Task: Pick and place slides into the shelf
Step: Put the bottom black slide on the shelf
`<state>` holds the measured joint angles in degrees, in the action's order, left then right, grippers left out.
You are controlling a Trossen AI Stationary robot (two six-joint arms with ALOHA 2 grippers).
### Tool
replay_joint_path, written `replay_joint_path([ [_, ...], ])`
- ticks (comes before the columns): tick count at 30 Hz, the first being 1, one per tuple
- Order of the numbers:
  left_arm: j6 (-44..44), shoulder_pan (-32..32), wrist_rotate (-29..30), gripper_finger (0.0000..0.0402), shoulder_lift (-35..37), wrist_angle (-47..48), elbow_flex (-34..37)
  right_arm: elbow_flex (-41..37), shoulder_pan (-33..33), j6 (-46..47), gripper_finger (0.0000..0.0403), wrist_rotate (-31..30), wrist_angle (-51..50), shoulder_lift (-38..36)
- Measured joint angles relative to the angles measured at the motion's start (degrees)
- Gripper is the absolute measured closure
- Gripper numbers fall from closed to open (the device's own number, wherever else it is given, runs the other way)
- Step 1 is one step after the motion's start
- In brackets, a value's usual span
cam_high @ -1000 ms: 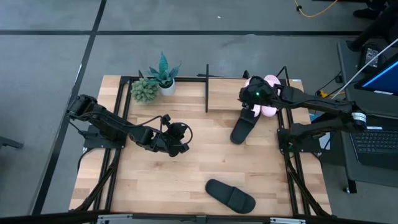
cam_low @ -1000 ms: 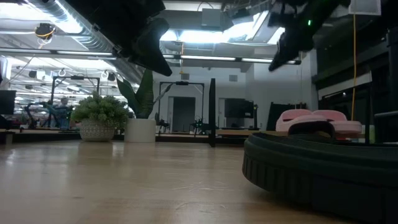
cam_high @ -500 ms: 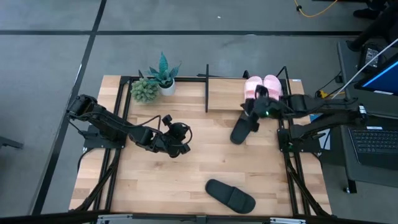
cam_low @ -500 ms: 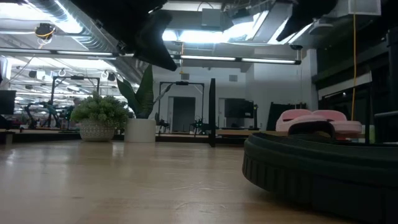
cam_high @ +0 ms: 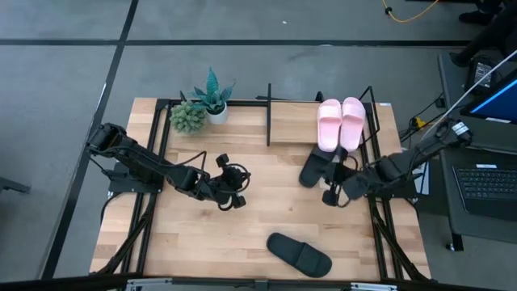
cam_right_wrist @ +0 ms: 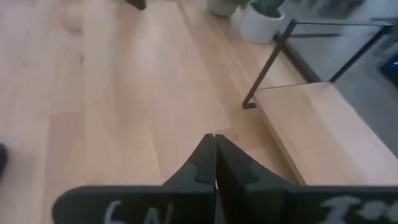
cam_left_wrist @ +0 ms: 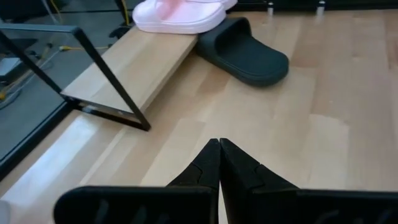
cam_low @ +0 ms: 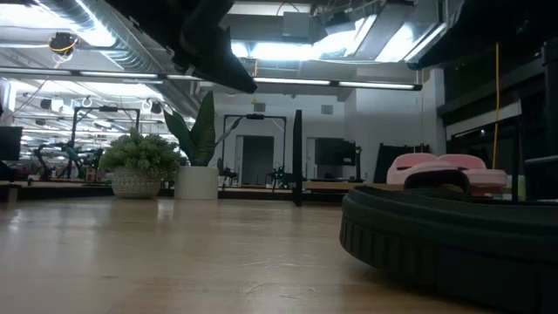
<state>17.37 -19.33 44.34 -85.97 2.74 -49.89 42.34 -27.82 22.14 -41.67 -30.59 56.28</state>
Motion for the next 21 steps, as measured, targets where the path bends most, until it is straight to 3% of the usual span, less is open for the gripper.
replay_joint_path([
  [5,-0.7,0.0,-1.3,0.0401,0.0,0.0,0.0,-0.6,-5.4,4.7,0.0401,-6.2,0.5,3.1],
  [12,-11.0,0.3,-15.0,0.0401,0.0,-6.2,0.0,-0.6,-10.1,5.3,0.0401,-11.1,5.6,11.1],
  [16,-17.0,0.3,-22.2,0.0401,0.0,-10.7,0.0,-0.6,-12.9,10.3,0.0401,-13.2,6.1,14.6],
  [21,-18.7,0.3,-24.6,0.0402,0.0,-11.1,0.0,-0.6,-17.0,15.6,0.0401,-14.0,6.1,16.6],
])
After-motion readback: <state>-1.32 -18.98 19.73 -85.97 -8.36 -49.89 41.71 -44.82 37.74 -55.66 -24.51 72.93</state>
